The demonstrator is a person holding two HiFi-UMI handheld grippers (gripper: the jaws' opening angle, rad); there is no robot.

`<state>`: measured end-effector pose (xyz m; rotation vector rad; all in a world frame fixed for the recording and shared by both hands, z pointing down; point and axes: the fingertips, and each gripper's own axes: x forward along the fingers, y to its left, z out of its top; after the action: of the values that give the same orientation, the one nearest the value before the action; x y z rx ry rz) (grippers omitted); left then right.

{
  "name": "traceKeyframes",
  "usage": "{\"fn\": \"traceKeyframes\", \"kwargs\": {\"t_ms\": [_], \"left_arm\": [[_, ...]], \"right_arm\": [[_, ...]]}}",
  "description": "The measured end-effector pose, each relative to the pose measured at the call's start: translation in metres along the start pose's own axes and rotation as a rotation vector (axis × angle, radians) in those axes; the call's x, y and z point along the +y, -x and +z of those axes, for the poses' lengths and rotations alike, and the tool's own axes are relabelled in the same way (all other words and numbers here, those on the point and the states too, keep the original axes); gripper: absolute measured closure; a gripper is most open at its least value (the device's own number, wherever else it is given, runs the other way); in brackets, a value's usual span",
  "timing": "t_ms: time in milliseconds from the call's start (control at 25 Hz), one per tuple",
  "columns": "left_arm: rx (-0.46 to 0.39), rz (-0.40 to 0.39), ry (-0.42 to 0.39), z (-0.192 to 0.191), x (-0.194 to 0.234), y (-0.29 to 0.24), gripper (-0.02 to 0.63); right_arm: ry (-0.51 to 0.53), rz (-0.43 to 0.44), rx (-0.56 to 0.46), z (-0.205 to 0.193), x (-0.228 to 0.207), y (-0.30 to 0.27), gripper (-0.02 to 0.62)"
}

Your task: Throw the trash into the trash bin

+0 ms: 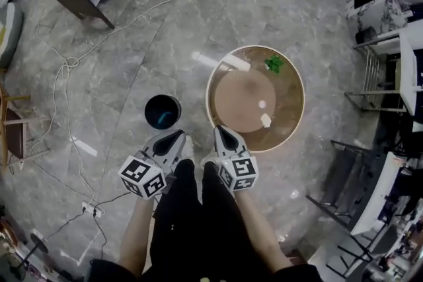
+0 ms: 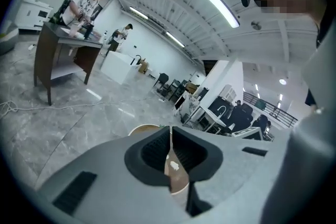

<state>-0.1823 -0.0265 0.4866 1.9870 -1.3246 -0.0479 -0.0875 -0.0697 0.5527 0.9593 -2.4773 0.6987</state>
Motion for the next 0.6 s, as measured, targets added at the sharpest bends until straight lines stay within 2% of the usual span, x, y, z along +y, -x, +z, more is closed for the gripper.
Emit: {"fn": "traceKeyframes", "kwargs": {"t_ms": [160,360,480,600], "left_arm": [[-0.015,-0.082,-0.102,0.036,-0.049,-0.019,0.588],[-0.076,-0.173,-0.254,0.079,-0.118,-0.038,0.588],[-0.120,-0.233,-0.304,0.097,-0.153,-0.048,0.588],[-0.162,-0.245,-0.316,0.107,-0.176,-0.055,0.588]], "right_arm": [[-0.047,-0.060,-0.130,0.046,-0.015,0.076,0.594],[-0.118,-0.181,-0.315,0.092,-0.039,0.167,0.594],[-0.112,-0.240,-0.408,0.110,-0.048,0.209,0.594],[-0.097,-0.278,-0.472,0.121,-0.057,0.235,0.594]]}}
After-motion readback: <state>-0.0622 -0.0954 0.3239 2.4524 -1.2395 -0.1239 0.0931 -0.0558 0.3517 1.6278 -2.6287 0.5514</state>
